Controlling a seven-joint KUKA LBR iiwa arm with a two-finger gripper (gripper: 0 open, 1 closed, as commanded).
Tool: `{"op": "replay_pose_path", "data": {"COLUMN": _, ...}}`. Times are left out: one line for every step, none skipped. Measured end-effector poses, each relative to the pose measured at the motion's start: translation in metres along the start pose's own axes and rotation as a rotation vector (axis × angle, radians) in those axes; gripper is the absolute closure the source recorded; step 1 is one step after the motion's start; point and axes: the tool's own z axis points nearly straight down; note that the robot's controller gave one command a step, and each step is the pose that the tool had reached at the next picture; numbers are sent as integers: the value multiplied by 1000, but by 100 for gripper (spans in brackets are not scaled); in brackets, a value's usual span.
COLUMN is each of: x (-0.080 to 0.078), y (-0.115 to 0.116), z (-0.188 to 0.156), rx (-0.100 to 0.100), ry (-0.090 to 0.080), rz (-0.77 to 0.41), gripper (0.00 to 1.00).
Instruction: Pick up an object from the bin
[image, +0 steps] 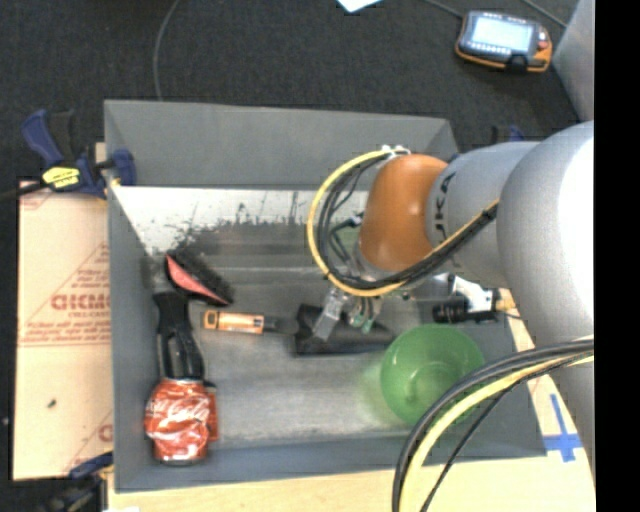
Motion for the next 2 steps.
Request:
{"op": "replay_pose_path", "data": {"x": 0, "y": -1, "z": -48, "rx": 3, "ry": 5, "rz": -3, "gripper": 100}}
{"op": "replay_pose_path", "data": {"x": -2, "y": -1, "z": -70, "rx": 0, "ry": -1, "rz": -4, "gripper": 100}}
